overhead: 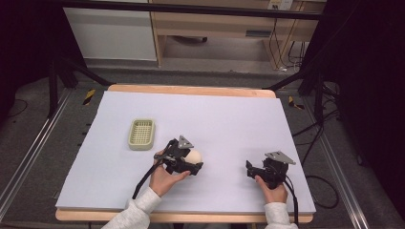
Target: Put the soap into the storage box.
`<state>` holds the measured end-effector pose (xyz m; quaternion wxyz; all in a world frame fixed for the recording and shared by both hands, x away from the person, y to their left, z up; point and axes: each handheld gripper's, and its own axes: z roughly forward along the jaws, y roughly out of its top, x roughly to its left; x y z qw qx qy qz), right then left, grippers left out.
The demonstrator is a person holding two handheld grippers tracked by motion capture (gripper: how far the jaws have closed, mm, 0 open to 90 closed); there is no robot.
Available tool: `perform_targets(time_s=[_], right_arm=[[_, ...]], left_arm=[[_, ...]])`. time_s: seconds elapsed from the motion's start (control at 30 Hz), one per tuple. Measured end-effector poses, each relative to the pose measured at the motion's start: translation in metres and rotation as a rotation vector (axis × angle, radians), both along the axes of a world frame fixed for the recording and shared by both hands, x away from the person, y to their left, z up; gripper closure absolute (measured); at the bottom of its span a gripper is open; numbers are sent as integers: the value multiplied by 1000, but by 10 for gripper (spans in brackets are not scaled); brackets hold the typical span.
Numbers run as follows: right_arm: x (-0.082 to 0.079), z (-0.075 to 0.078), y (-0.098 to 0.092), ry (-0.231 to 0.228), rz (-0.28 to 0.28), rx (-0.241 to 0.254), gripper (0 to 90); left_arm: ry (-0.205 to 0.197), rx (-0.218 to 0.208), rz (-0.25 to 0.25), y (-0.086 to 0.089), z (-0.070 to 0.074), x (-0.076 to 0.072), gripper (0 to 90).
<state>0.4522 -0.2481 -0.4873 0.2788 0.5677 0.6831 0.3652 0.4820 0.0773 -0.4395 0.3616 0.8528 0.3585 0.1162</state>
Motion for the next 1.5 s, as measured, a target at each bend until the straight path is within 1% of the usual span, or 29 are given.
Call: perform_targets(time_s=[0.1,0.27,0.47,0.7,0.8,1.03,1.07,1.13,1.17,1.27,1.37,1.5], right_arm=[[0,0,0,1,0,2,46],[0,0,0,0,-2,3,46],[0,0,0,-1,0,2,46],[0,0,0,-4,-1,3,46],[0,0,0,-2,-1,4,46],[0,0,0,-3,-1,3,46],[0,0,0,-4,-1,3,46],[0,0,0,-3,-1,2,46],[0,0,0,-3,-1,3,46],[0,0,0,-2,-2,3,46],[0,0,0,-1,-2,3,46],[0,0,0,-3,-2,2,46]], left_arm=[[-3,2,4,5,2,0,228],[-6,-7,20,13,4,0,228],[-11,-4,23,21,7,0,228],[-20,1,38,33,12,2,229],[-24,-15,54,39,15,2,228],[-29,-24,71,51,20,3,228],[-30,-31,83,57,21,4,228],[-30,-32,84,59,22,4,228],[-30,-42,94,64,24,5,229],[-34,-49,104,68,26,6,228],[-39,-55,115,75,28,8,228],[-37,-58,144,86,29,11,228]])
